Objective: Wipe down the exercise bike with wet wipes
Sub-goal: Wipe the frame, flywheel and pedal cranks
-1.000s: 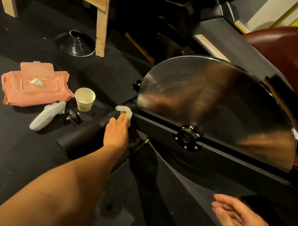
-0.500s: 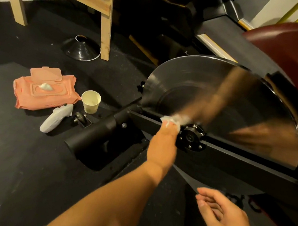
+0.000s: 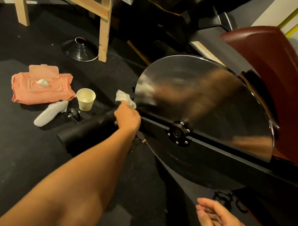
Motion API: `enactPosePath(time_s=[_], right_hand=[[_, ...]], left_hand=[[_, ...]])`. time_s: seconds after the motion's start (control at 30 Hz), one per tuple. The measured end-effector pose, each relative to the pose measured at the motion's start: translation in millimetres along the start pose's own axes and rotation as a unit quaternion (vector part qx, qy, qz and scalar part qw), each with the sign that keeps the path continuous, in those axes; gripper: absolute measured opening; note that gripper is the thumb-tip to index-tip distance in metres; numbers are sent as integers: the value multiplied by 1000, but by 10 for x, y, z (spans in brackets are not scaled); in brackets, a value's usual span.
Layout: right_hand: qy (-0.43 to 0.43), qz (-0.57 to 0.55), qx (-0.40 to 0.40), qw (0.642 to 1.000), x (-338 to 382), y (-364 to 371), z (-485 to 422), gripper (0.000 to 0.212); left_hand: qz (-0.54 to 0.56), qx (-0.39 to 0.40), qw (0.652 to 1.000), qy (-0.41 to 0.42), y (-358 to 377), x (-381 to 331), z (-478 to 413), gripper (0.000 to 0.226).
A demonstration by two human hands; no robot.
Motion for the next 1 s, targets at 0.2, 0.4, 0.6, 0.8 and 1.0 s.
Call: enactPosePath(time_s=[0.2,0.4,0.6,0.8,1.0], right_hand=[[16,-17,5,1000,-102,8,53,31],[-5,-25,28,999,71,91,59,31],[-9,-32,32,999,-11,84,119,31],[10,-43,-33,998,-202,-55,143,28],[1,-68,-63,996,-132,-32,90,28]], left_hand=[[-98,180,960,189,478,-352,536,69],[-79,161,927,329,399,-190,1092,83],[-148,206,959,128,303,-108,327,64],[40,64,975,208,265,-278,367,30],[124,-104,927,339,362,-720,727,5]])
Point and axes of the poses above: each hand's wrist, its own z-axis away from the middle knuckle, its own y-axis out of the palm, x = y × z, the point moved 1 cm from there along -z, towards the middle knuckle, and after that the axes turned 11 degrees about y, right-handed, at the moved point
